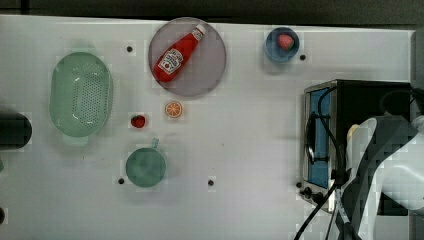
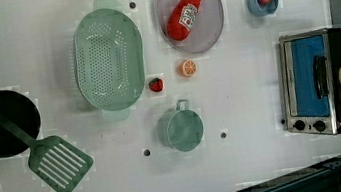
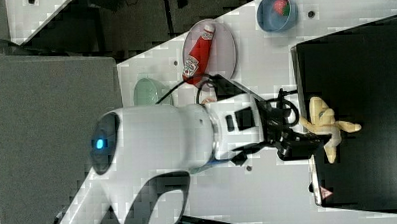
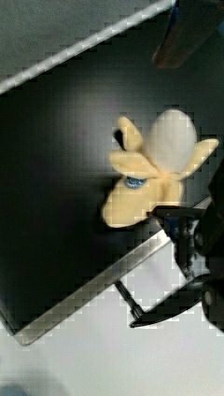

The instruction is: Pick banana from table and place on oven.

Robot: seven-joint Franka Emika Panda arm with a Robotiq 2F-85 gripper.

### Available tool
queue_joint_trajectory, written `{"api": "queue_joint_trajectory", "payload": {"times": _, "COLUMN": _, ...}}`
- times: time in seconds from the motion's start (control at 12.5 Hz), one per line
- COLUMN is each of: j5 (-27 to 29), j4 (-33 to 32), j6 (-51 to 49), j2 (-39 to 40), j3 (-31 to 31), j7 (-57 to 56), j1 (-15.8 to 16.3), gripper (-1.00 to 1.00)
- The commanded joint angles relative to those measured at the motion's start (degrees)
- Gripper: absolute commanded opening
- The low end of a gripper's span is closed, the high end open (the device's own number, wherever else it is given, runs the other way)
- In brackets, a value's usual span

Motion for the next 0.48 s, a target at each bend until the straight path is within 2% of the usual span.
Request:
{"api": "queue_joint_trajectory", "payload": {"times": 0.08, "j5": -0.1, "j4": 2.6, "j6": -2.2, "j2": -1.6, "j3": 2.2, "j7": -2.9, "j1": 1.2, "gripper": 1.0}}
{"api": "queue_joint_trajectory", "payload": {"times": 0.32, "j5": 0.7, "j4": 5.1, "j6": -11.7, "j2": -4.9, "j3": 7.6, "j7": -1.7, "j1": 3.2, "gripper": 1.0}}
{"api": "queue_joint_trajectory", "payload": {"times": 0.48, "j5": 1.8, "j4": 5.1, "j6": -15.6, "j2": -7.8, "j3": 12.7, "j7": 7.2, "j1": 4.7, "gripper": 1.0}}
